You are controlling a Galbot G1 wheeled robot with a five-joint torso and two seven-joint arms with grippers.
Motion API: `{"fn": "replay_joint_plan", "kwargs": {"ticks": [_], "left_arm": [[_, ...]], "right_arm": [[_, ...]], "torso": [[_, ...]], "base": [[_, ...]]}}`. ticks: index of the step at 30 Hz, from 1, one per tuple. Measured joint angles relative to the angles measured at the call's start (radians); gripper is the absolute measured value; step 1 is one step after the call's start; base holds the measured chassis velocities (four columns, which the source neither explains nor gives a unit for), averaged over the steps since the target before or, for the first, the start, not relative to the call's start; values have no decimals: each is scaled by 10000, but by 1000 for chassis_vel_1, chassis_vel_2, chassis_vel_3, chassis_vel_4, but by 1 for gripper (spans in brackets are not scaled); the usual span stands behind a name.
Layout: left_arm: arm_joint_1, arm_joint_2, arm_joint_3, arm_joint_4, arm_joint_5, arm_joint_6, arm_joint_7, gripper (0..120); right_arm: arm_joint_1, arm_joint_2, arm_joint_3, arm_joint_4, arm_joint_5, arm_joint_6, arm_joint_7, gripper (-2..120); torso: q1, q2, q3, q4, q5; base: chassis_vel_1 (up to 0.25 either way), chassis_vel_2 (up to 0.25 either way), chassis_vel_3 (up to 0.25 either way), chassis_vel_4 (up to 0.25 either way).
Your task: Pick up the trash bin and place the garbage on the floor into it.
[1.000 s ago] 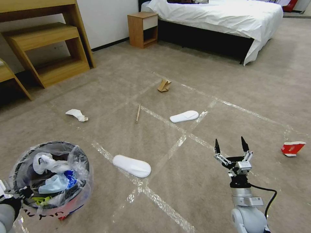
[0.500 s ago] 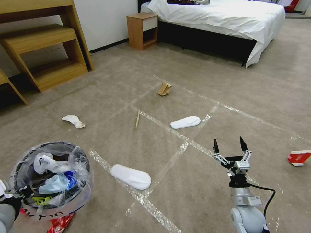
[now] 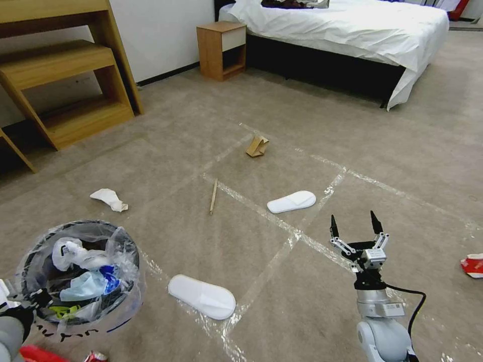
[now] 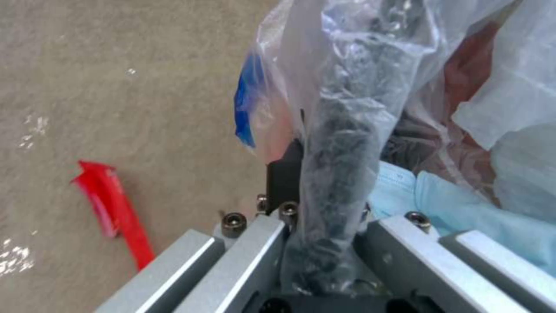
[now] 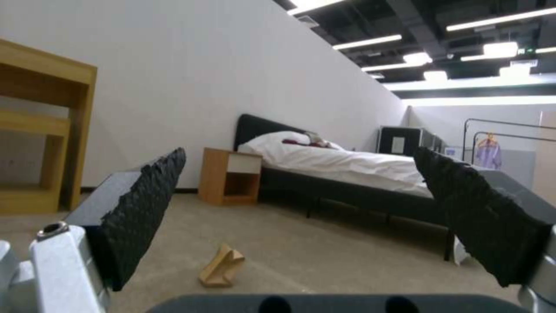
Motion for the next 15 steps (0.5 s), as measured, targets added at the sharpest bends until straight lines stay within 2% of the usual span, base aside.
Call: {"fn": "replay_joint_plan", "kwargs": {"ticks": [5,10,14,15], "left_arm": [[14,7,-2,-66,-66,-5,-92,0],[105,-31,4,-109,-51,-6,-105,0],[221,-21,-104,-110,-17,-4,-100,0],[221,-21,-104,-110,-17,-4,-100,0]], "right_arm": [[131,-28,26,-104,-80,209,-22,100],[208,-215,12,-105,-286,217,128,100],[375,-1106,-424,15,-675,9,603,100],[375,-1106,-424,15,-675,9,603,100]], "torso": [[1,-1,2,-1,0],[0,-2,-2,0,0],[0,-2,-2,0,3],[0,-2,-2,0,3]], "base": [[-114,85,120,-103],[-13,11,34,-15],[0,0,0,0],[0,0,0,0]]}}
